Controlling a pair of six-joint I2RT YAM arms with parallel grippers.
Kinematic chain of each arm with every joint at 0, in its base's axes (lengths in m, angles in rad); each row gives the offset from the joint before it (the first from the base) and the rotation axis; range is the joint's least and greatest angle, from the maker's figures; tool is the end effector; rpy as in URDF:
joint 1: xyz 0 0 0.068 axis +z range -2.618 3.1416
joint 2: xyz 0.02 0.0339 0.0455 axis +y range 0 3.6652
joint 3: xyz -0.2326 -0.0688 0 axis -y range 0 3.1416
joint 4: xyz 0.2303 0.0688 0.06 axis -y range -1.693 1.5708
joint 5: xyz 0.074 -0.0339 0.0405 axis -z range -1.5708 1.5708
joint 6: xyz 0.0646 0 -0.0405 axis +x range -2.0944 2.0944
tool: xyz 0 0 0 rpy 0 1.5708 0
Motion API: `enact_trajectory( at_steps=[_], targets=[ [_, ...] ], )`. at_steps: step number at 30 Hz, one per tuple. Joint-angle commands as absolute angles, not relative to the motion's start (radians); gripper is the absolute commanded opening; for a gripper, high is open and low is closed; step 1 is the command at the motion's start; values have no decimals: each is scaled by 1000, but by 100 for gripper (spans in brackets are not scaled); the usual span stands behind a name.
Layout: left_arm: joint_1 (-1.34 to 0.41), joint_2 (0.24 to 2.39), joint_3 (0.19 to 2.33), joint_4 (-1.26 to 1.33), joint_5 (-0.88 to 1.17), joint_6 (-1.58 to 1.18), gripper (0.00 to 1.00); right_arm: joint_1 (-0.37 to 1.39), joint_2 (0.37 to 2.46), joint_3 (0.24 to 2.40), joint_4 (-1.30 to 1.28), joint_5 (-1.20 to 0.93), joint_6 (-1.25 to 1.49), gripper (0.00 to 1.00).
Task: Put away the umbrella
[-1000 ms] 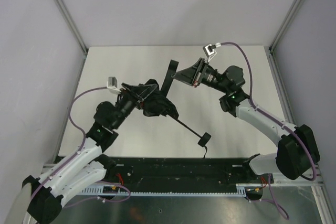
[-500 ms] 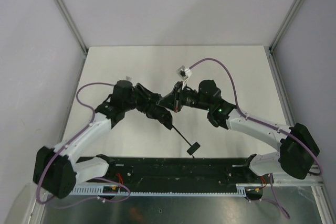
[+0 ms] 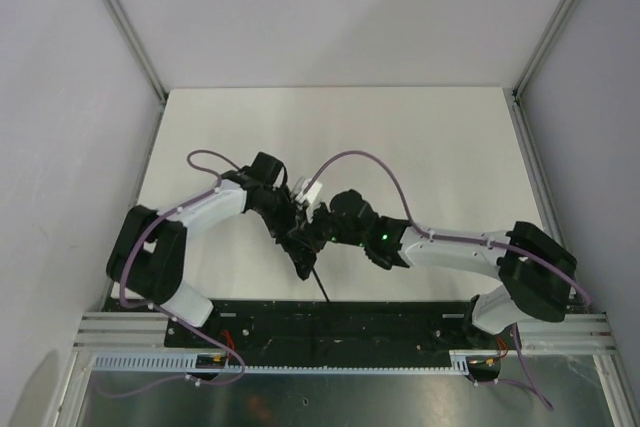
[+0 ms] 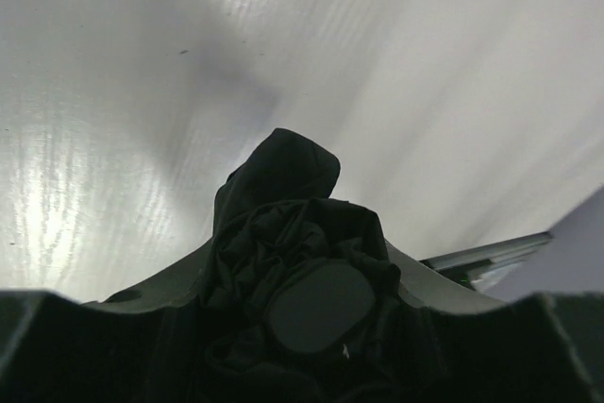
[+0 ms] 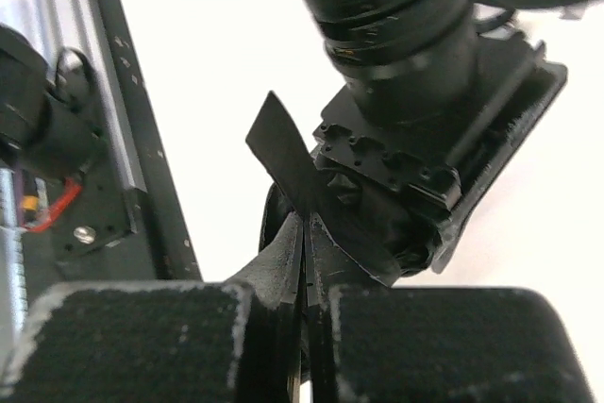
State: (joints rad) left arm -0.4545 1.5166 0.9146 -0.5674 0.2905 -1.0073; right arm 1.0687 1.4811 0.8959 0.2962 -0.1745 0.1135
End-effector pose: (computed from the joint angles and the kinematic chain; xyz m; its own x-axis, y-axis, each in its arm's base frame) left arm 0.2473 -0.1414 0.1397 -0.8824 -0.4703 0.0142 -0.4208 0.7752 -0.4711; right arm 0.1616 0.3176 0.2288 -0.2431 -0.2111 -0.9468 -0.9217 0.3543 0.1577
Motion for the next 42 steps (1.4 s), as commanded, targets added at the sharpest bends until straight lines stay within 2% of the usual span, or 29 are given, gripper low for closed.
enact_trajectory(
  at_steps=[1, 11, 17, 24, 34, 38, 42],
  targets=[
    [-485, 1594, 992, -634, 262, -902, 0, 1198, 1526, 931, 435, -46, -70, 0],
    [-497, 1688, 1055, -693, 234, -776, 0, 1365, 1675, 1021, 407, 210, -302, 0],
    [-526, 1719, 1087, -738, 226, -672, 0, 1402, 1758, 1091, 361, 278, -426, 0],
    [-532, 1718, 1074, -750, 202, -621, 0, 1396, 1826, 1141, 317, 226, -437, 0],
    [-499, 1719, 1036, -692, 319, -604, 0, 1237, 1863, 1141, 284, -129, -219, 0],
    [-493, 1718, 1038, -687, 329, -592, 0, 1211, 1901, 1141, 290, -173, -188, 0],
    [-482, 1701, 1038, -674, 367, -579, 0, 1199, 1861, 1133, 304, -116, -135, 0]
  ],
)
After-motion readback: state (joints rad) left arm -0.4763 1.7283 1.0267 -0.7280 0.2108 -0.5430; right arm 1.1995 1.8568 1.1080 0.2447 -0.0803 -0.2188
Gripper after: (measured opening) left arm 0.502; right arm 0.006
